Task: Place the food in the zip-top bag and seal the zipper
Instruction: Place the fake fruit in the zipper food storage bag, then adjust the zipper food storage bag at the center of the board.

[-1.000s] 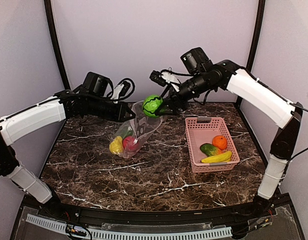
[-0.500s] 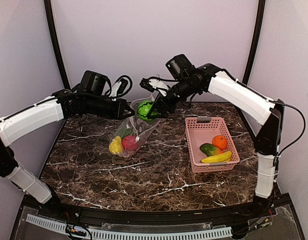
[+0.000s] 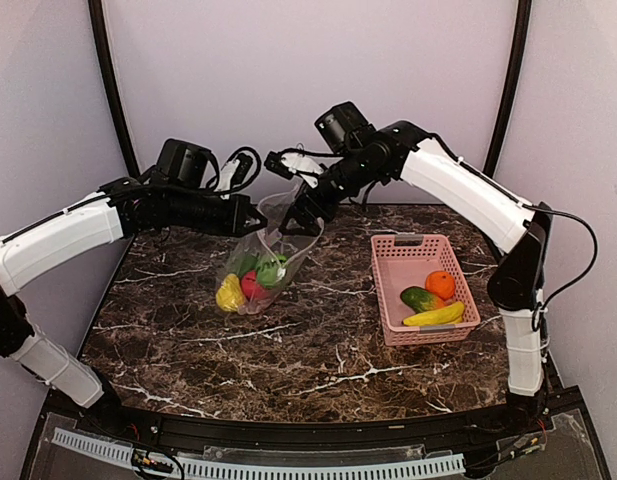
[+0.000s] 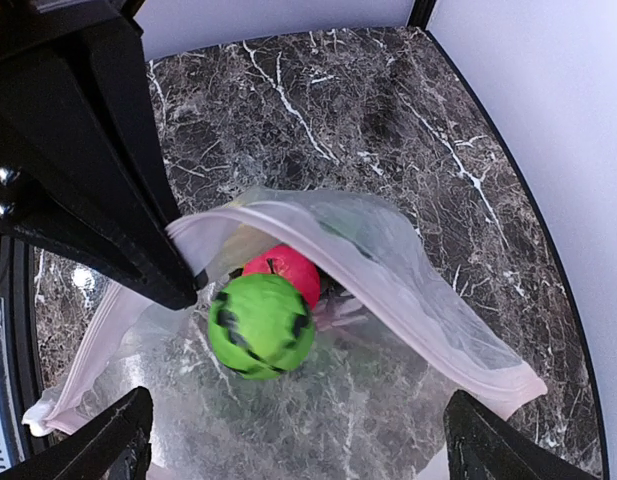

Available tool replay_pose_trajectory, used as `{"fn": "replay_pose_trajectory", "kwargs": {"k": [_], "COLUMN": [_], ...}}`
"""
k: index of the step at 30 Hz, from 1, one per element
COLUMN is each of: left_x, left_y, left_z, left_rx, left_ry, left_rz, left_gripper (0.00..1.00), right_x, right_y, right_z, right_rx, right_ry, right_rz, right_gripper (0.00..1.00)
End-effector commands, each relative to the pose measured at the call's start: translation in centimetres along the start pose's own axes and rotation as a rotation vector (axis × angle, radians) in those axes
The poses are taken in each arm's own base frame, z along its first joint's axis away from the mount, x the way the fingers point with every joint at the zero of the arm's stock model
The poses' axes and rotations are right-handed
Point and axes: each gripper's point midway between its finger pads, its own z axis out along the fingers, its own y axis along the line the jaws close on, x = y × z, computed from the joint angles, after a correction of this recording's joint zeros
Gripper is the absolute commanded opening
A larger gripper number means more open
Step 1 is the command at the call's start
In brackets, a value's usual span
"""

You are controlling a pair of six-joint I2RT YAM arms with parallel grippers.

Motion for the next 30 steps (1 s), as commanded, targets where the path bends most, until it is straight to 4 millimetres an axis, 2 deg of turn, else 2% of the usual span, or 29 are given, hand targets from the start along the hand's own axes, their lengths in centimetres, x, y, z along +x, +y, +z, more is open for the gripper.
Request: {"fn": "replay_pose_trajectory", "kwargs": {"k": [1, 5, 6, 7, 8, 9, 11, 12, 14, 15, 17, 18, 20, 22, 26, 30], "left_x": [-1.5, -2.3, -3.2, -5.0, -5.5, -6.8, -7.7, -7.3, -4.8, -2.2, 0.8, 1.2, 0.6, -1.6, -6.9, -8.9], "left_y": [-0.7, -0.1, 0.1, -0.3, 0.5, 0.1, 0.4, 0.5, 1.1, 1.3, 1.6, 1.7, 1.7, 0.9, -1.3, -2.1], "left_z": [-2.2, -3.2, -4.3, -5.8, -7.1, -8.9, -10.5, -10.4, -8.0, -5.5, -2.9, -2.5, -2.5, -3.5, -7.0, -8.8], "left_rx": [0.0, -0.053, -0.098, -0.118, -0.192, -0.218, -0.271, -0.274, -0.246, -0.191, -0.144, -0.145, -0.161, -0.16, -0.144, -0.164], "left_ry": [-0.071, -0.098, -0.118, -0.162, -0.17, -0.201, -0.216, -0.202, -0.11, -0.014, 0.106, 0.131, 0.14, 0.073, -0.111, -0.152], "left_rz": [0.011, 0.025, 0.06, 0.085, 0.125, 0.147, 0.186, 0.186, 0.16, 0.142, 0.097, 0.087, 0.096, 0.125, 0.196, 0.24], "left_gripper": [0.01, 0.01, 0.01, 0.01, 0.01, 0.01, 0.01, 0.01, 0.01, 0.01, 0.01, 0.01, 0.01, 0.01, 0.01, 0.01], "right_x": [-1.5, -2.5, -2.5, -2.1, -1.8, -1.2, 0.4, 1.5, 4.1, 5.4, 7.4, 8.2, 9.3, 9.6, 9.9, 11.7], "right_y": [0.0, -1.6, -2.6, -3.8, -4.8, -6.2, -8.3, -9.2, -10.3, -10.6, -10.2, -10.0, -9.9, -10.1, -10.9, -11.6], "right_z": [-3.2, -7.6, -9.0, -10.2, -11.5, -12.7, -14.7, -15.1, -15.0, -14.8, -13.9, -13.6, -13.4, -13.7, -15.1, -15.7], "right_rx": [0.072, 0.222, 0.281, 0.337, 0.385, 0.44, 0.496, 0.509, 0.509, 0.507, 0.465, 0.454, 0.457, 0.472, 0.511, 0.539], "right_ry": [-0.033, -0.07, -0.075, -0.071, -0.073, -0.067, -0.061, -0.051, -0.01, 0.015, 0.044, 0.057, 0.076, 0.076, 0.068, 0.096], "right_rz": [-0.044, -0.095, -0.1, -0.097, -0.093, -0.077, -0.039, -0.015, 0.026, 0.039, 0.046, 0.041, 0.036, 0.039, 0.05, 0.074], "right_gripper": [0.99, 0.99, 0.99, 0.99, 0.99, 0.99, 0.99, 0.99, 0.99, 0.99, 0.99, 0.99, 0.99, 0.99, 0.99, 0.99]}}
